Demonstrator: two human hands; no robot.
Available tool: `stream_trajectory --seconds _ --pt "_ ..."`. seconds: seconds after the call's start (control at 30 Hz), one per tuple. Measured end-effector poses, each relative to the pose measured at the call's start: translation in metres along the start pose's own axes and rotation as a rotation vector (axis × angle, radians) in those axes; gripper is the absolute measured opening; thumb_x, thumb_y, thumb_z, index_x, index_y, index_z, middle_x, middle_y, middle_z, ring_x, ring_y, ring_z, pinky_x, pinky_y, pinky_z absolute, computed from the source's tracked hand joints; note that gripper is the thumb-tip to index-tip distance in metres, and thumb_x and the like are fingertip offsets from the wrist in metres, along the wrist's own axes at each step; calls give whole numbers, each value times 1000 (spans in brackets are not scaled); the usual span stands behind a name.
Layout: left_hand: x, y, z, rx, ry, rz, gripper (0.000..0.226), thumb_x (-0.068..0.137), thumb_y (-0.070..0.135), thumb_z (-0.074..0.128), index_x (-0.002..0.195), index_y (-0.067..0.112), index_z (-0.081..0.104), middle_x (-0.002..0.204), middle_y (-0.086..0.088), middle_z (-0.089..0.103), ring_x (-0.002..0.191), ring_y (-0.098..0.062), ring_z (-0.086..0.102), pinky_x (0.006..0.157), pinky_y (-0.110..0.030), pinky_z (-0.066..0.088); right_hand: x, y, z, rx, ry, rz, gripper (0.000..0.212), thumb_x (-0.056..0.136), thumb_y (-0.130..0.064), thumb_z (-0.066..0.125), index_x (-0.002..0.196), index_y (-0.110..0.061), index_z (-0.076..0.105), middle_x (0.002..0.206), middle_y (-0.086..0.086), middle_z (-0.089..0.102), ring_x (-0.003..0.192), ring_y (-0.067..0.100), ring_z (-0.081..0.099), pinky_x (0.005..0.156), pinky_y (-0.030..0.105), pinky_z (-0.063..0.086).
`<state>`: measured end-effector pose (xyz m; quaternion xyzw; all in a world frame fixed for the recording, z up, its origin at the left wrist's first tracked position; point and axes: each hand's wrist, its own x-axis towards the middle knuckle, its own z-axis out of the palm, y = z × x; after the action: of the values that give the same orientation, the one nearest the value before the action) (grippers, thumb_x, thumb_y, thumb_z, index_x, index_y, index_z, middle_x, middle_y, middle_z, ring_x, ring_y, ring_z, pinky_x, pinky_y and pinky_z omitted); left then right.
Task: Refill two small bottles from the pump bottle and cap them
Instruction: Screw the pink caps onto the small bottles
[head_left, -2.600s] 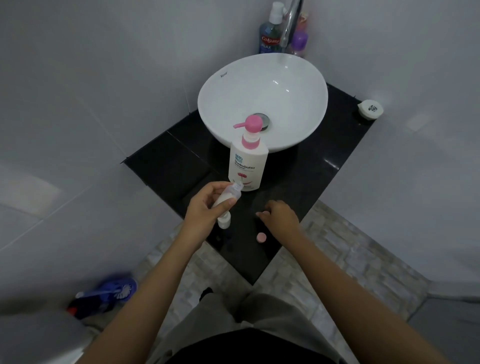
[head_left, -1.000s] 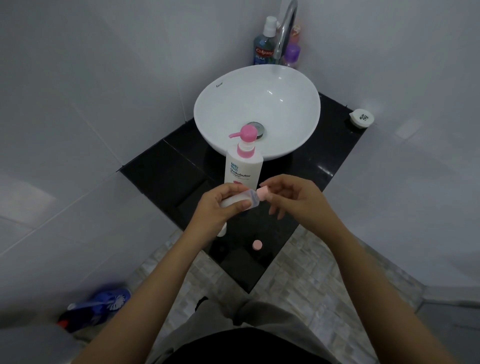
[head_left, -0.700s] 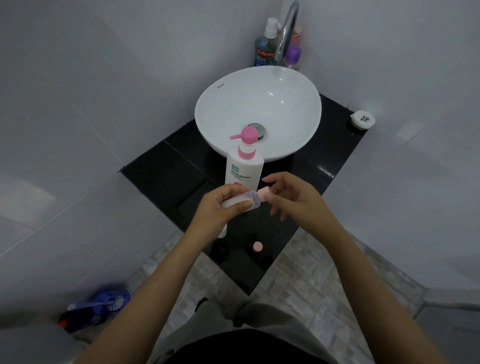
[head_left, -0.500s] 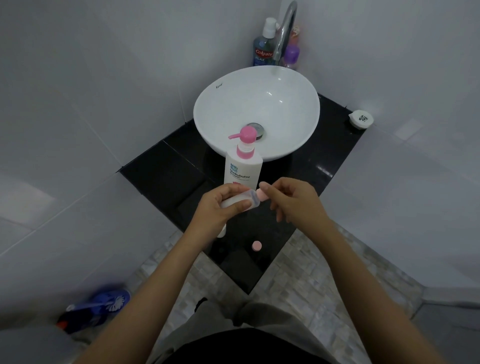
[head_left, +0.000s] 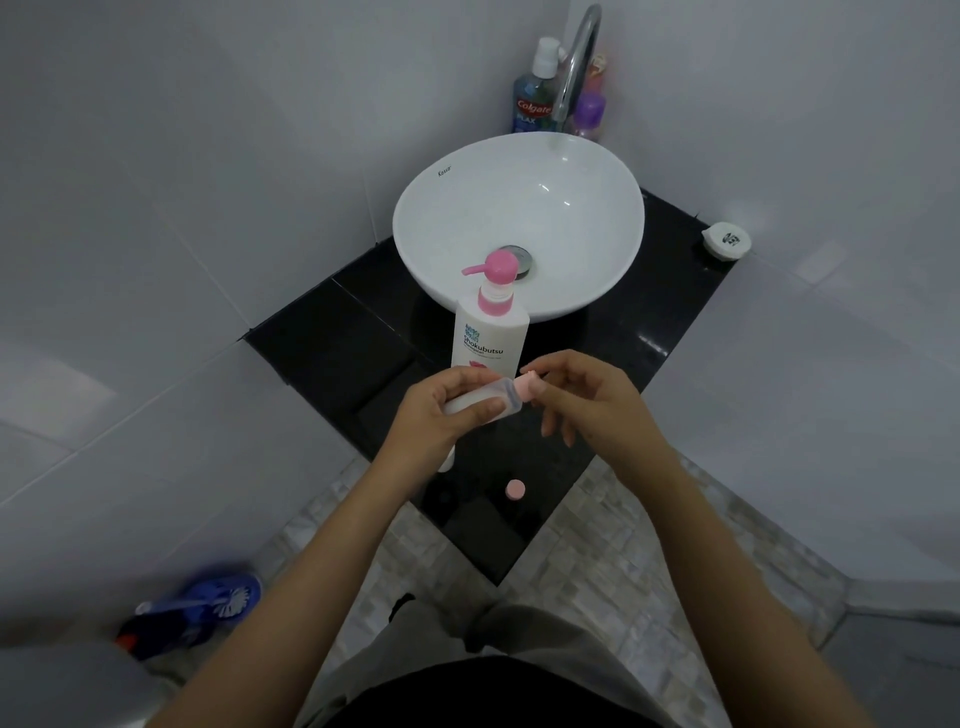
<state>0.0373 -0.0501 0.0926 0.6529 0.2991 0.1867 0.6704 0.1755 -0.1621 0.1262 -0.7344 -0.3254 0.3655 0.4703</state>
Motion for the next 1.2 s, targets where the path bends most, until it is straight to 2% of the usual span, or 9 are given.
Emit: stream_trajectory --seconds 0.1,0.27,0.4,0.5,0.6,0.77,0.87,1.07,1.2 --pt "-1 -1 2 21 -7 -1 24 84 7 65 108 10 66 104 2 66 87 9 62 69 -5 49 3 1 5 -51 91 74 28 86 -35 63 91 -8 64 64 5 63 41 5 52 40 15 42" --pt "-2 0 1 -13 7 -16 23 84 7 65 106 14 66 102 7 66 87 10 63 69 -6 49 -1 -1 -2 -17 -43 -12 22 88 -26 61 107 -15 63 84 10 68 54 9 59 47 20 46" --pt "-1 0 2 8 1 -4 27 84 7 65 110 6 66 109 -5 67 94 -3 63 70 -8 50 3 1 5 -44 89 49 31 84 -35 66 89 -4 64 63 8 63 41 11 53 40 18 42" --pt "-1 0 3 -2 10 -1 28 84 6 65 112 3 65 111 -10 66 94 -7 62 70 -8 50 3 -1 5 10 68 53 27 87 -34 62 100 -11 64 74 15 66 46 11 55 42 20 43" --pt "0 1 1 -11 11 0 26 85 7 64 110 5 66 110 -8 66 90 2 63 70 -8 50 0 0 4 51 -23 -25 22 88 -20 63 107 -10 63 86 21 66 53 14 56 44 20 43" --pt "0 1 3 0 -18 0 25 85 5 64 109 5 65 102 2 65 86 10 63 69 -5 49 4 1 8 39 41 32 24 85 -25 67 95 -5 60 69 17 62 44 14 52 40 21 39" --pt "2 -1 -2 -9 12 -3 25 85 8 64 110 8 66 106 -1 67 89 6 63 72 -8 50 2 -1 5 163 -12 11 26 87 -20 64 109 -7 62 79 19 64 55 21 56 43 24 43" --pt "6 -1 -5 4 18 12 28 82 8 67 110 8 67 104 0 69 90 5 64 74 -8 50 4 1 14 62 85 8 16 89 -20 61 95 -7 66 68 8 63 45 15 53 38 19 41" --pt "8 -5 -5 -37 36 -19 26 84 9 65 110 13 68 106 2 69 93 2 65 75 -9 51 6 1 18 139 112 30 12 90 -18 60 95 -10 67 71 10 63 42 10 54 37 20 41"
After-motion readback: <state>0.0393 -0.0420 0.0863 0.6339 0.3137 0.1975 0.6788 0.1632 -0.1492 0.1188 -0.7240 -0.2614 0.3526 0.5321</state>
